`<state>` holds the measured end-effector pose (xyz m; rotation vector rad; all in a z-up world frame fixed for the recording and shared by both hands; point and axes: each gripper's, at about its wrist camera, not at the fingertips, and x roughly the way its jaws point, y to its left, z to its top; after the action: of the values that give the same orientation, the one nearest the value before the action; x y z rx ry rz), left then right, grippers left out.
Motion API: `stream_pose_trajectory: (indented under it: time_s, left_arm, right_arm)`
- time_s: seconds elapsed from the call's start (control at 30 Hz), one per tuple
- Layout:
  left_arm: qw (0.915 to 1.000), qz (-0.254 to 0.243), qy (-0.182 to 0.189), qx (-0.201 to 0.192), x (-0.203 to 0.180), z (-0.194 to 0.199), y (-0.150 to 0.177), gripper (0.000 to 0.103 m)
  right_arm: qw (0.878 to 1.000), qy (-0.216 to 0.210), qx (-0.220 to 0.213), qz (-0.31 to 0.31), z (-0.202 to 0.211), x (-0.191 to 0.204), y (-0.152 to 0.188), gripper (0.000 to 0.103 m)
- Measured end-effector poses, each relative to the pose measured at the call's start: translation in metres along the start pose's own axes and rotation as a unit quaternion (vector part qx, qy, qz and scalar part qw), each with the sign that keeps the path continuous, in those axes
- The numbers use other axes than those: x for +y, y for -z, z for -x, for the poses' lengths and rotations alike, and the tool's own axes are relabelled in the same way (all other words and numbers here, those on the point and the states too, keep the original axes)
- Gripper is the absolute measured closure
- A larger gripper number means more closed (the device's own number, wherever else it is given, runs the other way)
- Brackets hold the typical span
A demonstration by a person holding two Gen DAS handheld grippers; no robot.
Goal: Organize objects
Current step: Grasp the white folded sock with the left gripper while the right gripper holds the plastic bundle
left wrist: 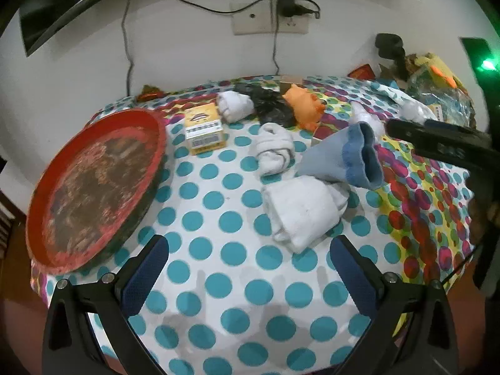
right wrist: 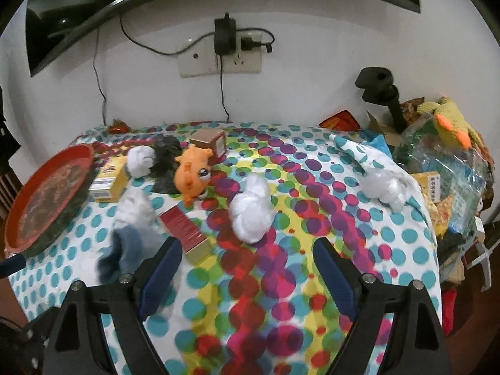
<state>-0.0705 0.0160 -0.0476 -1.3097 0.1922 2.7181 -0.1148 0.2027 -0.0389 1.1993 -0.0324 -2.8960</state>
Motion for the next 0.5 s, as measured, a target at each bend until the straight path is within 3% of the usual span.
stream_pose_trajectory:
  time_s: [0.37,0.5]
  left_arm:
    - [0.9993,-0.033,0.018,0.004,-0.007,-0.027,-0.012,0.0]
    - [0.9985,-0.047,0.028,0.002,-0.011,-0.034,-0.016,0.0]
  right_arm:
    - [1.0,0.02,0.02,0.009,-0.064,-0.007,-0.015,0.017]
    - [0.999,0.012,0.033,0.011,-0.079,-0.008,-0.017,0.035]
